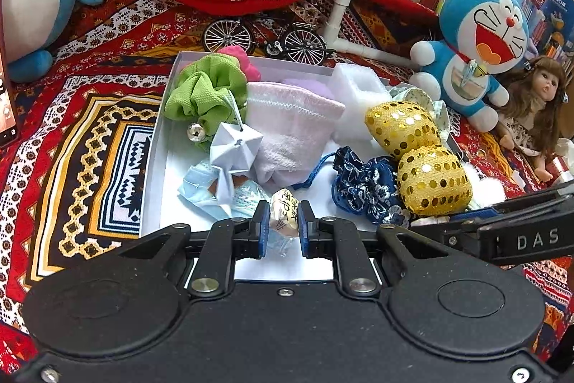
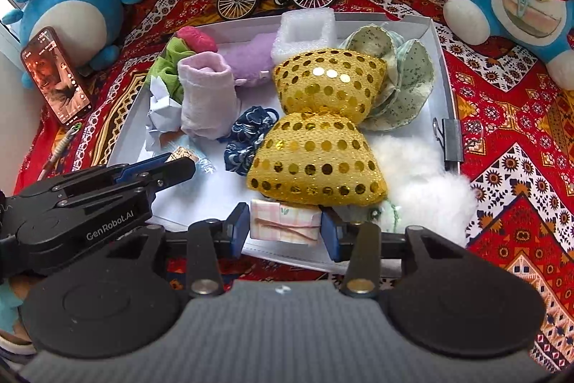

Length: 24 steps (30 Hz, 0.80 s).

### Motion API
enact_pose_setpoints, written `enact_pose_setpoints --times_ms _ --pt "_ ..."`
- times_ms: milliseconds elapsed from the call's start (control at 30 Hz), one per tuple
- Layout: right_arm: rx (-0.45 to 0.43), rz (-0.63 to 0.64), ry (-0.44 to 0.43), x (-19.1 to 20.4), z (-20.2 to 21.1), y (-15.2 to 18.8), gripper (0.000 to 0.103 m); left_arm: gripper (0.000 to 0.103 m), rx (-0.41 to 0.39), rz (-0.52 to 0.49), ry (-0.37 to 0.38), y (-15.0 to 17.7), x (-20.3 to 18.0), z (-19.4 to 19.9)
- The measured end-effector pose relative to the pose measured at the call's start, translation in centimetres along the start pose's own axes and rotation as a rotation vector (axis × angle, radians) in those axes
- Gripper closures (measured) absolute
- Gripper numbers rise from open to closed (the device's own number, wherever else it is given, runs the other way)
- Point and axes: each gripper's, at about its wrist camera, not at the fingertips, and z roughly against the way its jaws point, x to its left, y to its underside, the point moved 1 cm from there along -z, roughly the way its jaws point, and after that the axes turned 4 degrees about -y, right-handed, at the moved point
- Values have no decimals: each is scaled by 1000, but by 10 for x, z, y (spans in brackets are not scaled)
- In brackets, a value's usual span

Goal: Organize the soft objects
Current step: 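Lower the packets into the tray and open the left and right tools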

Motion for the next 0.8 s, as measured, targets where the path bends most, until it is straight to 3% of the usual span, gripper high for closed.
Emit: enact_pose_setpoints --times_ms 367,533,800 --pt "-55 -2 -6 -10 -7 10 50 86 -20 -24 -25 0 -6 -4" --pt "-98 6 -28 -9 3 14 42 65 -46 -29 -41 0 -8 2" --pt "-229 35 -84 -6 44 19 29 45 -126 -12 -69 -5 -7 34"
